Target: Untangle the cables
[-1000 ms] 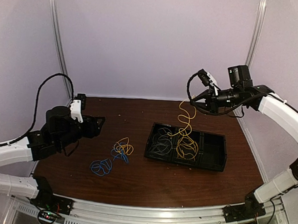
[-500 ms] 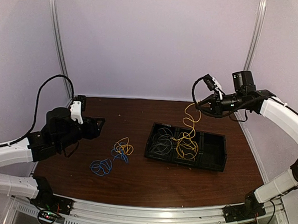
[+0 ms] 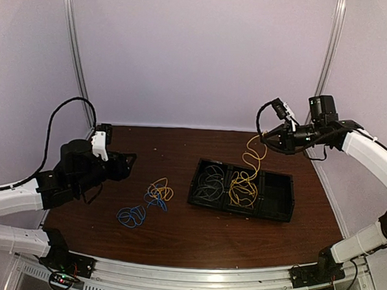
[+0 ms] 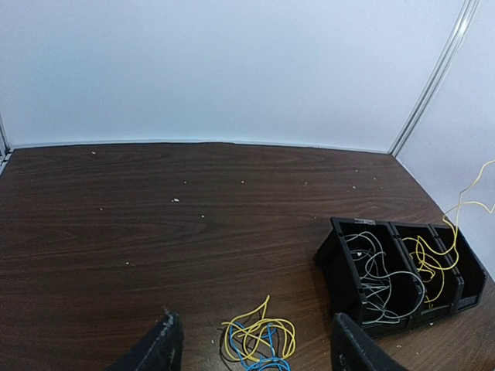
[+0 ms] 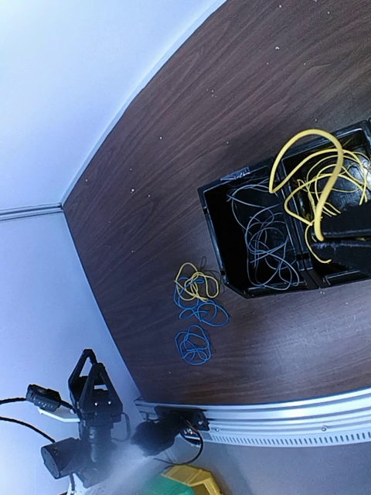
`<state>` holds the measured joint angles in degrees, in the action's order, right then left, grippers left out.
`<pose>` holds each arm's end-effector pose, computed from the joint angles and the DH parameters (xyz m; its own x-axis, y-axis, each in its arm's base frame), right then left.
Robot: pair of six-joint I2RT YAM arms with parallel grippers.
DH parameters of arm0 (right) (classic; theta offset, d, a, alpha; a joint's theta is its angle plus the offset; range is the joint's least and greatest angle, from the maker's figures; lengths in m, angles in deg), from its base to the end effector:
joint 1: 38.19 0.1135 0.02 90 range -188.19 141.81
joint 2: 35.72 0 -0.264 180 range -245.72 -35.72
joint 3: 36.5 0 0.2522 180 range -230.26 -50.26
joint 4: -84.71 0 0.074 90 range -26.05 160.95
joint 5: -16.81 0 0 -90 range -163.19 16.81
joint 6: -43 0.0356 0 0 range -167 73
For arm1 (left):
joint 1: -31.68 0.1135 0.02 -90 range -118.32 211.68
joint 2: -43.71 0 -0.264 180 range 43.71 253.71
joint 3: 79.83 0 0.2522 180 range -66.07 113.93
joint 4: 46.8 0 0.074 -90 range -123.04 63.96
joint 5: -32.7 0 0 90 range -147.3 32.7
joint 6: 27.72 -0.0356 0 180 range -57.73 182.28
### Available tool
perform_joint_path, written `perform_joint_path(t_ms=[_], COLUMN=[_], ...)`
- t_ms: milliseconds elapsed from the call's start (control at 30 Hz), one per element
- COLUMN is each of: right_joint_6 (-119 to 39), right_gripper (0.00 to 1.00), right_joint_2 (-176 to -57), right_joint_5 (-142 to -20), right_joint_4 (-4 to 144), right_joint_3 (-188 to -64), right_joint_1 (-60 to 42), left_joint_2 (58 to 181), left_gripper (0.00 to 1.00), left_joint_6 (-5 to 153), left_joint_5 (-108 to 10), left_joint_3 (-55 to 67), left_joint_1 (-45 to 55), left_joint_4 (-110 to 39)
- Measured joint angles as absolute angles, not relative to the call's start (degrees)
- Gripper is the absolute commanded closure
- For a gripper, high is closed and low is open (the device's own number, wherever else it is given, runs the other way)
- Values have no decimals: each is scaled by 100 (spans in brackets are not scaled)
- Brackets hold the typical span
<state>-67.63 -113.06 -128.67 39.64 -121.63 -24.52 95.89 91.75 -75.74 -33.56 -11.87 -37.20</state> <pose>0.2719 0.0963 0.3482 -0.2792 -0.2734 -0.9205 -0.9289 0.3199 0.1867 0.1620 -0.1385 0.2673 -0.3816 -0.2812 -0.8805 0.2814 0.8721 -0.4004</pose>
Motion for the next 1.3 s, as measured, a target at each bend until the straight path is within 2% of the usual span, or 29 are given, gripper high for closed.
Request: perform_joint_path(t_ms=[267, 833, 1300], right_joint_6=[-6844, -7106, -7047], right_gripper=[100, 100, 100], right_joint_2=[-11426, -12607, -13208], right_joint_5=[-12867, -12823, -11862], right_joint_4=[4015, 4095, 4253], right_joint_3=[-11934, -11361, -11363], right_joint_1=[-2452, -2439, -1805], left_joint_2=[9589, 9633, 9832], left_gripper=[34, 34, 34], left_joint_6=[9179, 9223, 9241], left_joint_5=[-7576, -7572, -7508], left_joint_3=[-3399, -3485, -3491], left_joint_1=[-1187, -1187, -1187], left_joint_4=[-3720, -3749, -3782])
